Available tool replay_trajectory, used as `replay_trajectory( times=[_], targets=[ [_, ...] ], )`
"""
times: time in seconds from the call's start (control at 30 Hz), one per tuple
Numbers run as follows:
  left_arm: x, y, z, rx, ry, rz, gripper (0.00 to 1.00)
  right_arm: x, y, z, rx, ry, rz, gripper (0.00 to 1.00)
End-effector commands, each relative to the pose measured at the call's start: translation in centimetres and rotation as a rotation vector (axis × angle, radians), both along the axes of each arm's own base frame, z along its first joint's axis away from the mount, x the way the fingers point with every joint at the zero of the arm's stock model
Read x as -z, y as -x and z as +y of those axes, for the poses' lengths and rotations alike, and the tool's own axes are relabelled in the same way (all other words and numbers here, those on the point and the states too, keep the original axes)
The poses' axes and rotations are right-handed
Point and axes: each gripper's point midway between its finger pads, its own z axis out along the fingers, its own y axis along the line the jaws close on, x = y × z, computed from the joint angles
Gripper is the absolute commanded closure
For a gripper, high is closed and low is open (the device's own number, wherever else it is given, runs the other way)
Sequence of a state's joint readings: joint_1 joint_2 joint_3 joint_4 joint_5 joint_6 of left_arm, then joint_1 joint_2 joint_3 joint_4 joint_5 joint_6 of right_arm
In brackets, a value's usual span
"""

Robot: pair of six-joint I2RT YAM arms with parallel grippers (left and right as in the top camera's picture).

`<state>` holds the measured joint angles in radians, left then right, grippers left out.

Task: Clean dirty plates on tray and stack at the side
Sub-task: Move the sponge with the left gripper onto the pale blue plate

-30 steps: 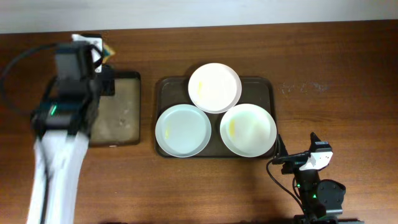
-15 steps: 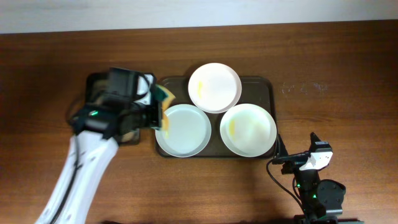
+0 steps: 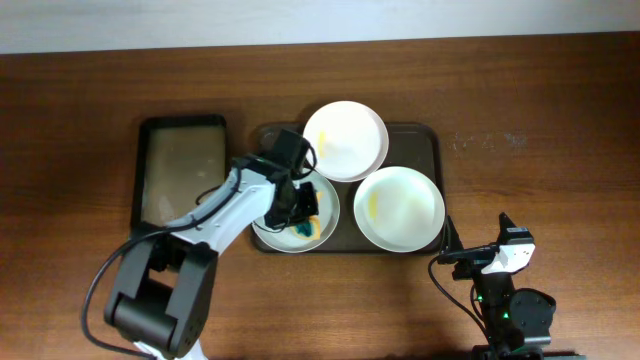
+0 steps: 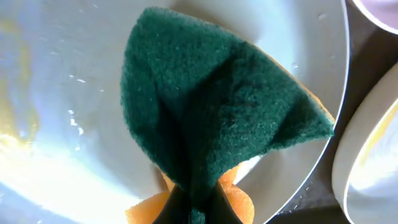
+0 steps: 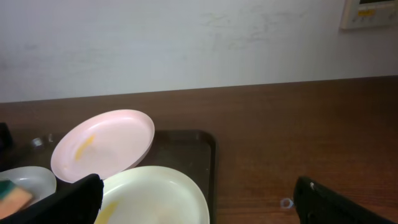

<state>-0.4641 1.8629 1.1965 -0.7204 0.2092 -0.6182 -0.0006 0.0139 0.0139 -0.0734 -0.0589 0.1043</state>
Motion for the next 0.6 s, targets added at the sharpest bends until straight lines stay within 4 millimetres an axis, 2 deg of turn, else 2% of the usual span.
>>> replay_trajectory(
  times=[0.0, 0.1, 0.2, 0.33, 0.37, 0.47, 0.5, 0.57],
  targets=[
    [0.2, -0.3, 0.4, -0.027, -0.023, -0.008, 0.86, 0.2, 0.0, 0.0, -0.003, -0.001, 0.001, 0.02],
    [0.2, -0.8, 1.0, -0.037, -0.047, -0.03, 0.75, 0.2, 0.0, 0.0, -0.003, -0.001, 0.001, 0.02],
    [-0.8, -1.6, 1.2, -0.047, -0.039, -0.047, 0.76, 0.2, 0.0, 0.0, -0.003, -0.001, 0.001, 0.02],
    [-4.0, -2.9, 1.9, -0.072, -0.017, -0.096, 0.76, 0.2, 0.0, 0.0, -0.003, -0.001, 0.001, 0.02],
    [-6.1, -3.4, 2.2, -0.045, -0.006, -0.147, 0.76, 0.2, 0.0, 0.0, -0.003, -0.001, 0.001, 0.02],
    [-9.0, -3.8, 2.7, -0.039, 0.018, -0.219, 0.72, 0.2, 0.0, 0.0, -0.003, -0.001, 0.001, 0.02],
    [-9.8, -3.8, 2.8, -0.042, 0.026, -0.238, 0.69, 0.2, 0.0, 0.0, -0.003, -0.001, 0.001, 0.02],
    [-11.4, -3.6, 2.8, -0.043, 0.042, -0.275, 0.46, 0.2, 0.0, 0.0, -0.003, -0.001, 0.001, 0.02]
  ],
)
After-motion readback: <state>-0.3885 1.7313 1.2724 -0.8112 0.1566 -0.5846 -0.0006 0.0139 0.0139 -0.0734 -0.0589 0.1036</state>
